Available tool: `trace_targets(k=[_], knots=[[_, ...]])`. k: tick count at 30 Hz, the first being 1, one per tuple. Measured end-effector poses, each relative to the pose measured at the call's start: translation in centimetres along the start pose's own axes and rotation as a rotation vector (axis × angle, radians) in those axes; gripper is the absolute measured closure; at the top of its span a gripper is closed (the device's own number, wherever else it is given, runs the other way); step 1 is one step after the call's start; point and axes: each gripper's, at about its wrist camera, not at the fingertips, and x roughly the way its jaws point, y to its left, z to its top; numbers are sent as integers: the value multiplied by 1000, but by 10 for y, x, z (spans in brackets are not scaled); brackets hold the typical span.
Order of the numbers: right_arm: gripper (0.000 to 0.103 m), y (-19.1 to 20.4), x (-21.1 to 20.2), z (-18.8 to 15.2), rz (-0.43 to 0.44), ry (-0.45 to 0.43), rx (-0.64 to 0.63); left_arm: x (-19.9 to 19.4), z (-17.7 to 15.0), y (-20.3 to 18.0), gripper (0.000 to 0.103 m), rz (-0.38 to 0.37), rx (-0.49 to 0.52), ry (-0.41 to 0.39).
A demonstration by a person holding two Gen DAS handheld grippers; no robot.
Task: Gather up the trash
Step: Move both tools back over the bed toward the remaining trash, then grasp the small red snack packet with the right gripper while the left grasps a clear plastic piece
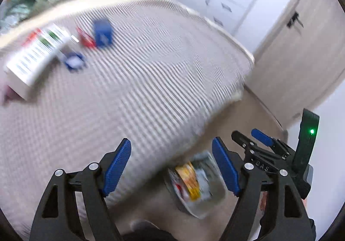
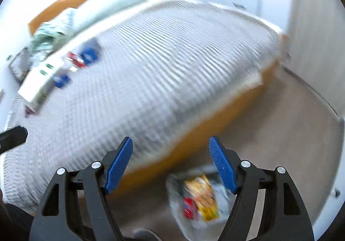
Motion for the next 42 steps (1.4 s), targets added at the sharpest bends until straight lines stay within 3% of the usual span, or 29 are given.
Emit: trace_targets(k=[4, 8, 11, 13, 17, 19, 21, 24, 26, 29, 31, 32, 33, 34, 36, 38, 42], knots=[[32, 56, 8, 31, 71, -36, -75, -44, 39, 64, 22, 96, -12, -122], [32, 108, 27, 56, 128, -50, -141, -65, 73, 135, 21, 172, -42, -151], [32, 134, 36, 69, 166, -52, -174, -73, 105, 198, 21, 168, -100, -162], [32, 148, 40, 76, 187, -58, -192, -71, 127, 245, 21, 153, -173, -146], [32, 169, 48, 85, 211, -61, -222, -33, 166, 344, 25, 117, -414, -63], [32, 174, 53, 87, 214, -53, -230, -12, 179, 371, 34, 155, -445, -44], [32, 176, 57, 90, 207, -47, -246, 20, 193, 388, 34, 194, -431, 6], [32, 176, 61, 97, 182, -48, -264, 64, 203, 410, 34, 185, -482, 93], [32, 172, 65, 103, 164, -49, -261, 89, 204, 420, 34, 220, -509, 140], [32, 166, 72, 112, 154, -56, -244, 114, 196, 440, 34, 219, -614, 158], [32, 167, 80, 116, 154, -52, -242, 121, 194, 441, 36, 214, -615, 163], [32, 169, 83, 116, 153, -50, -245, 121, 195, 436, 44, 218, -594, 154], [32, 172, 87, 117, 153, -46, -250, 121, 193, 434, 69, 179, -594, 153], [32, 177, 91, 117, 156, -42, -255, 122, 191, 432, 82, 136, -620, 166], [32, 187, 97, 117, 173, -37, -265, 120, 187, 427, 89, 49, -636, 173], [32, 198, 102, 117, 188, -36, -282, 110, 186, 412, 93, 79, -559, 130], [32, 214, 109, 122, 201, -40, -299, 80, 183, 402, 96, 62, -514, 53]])
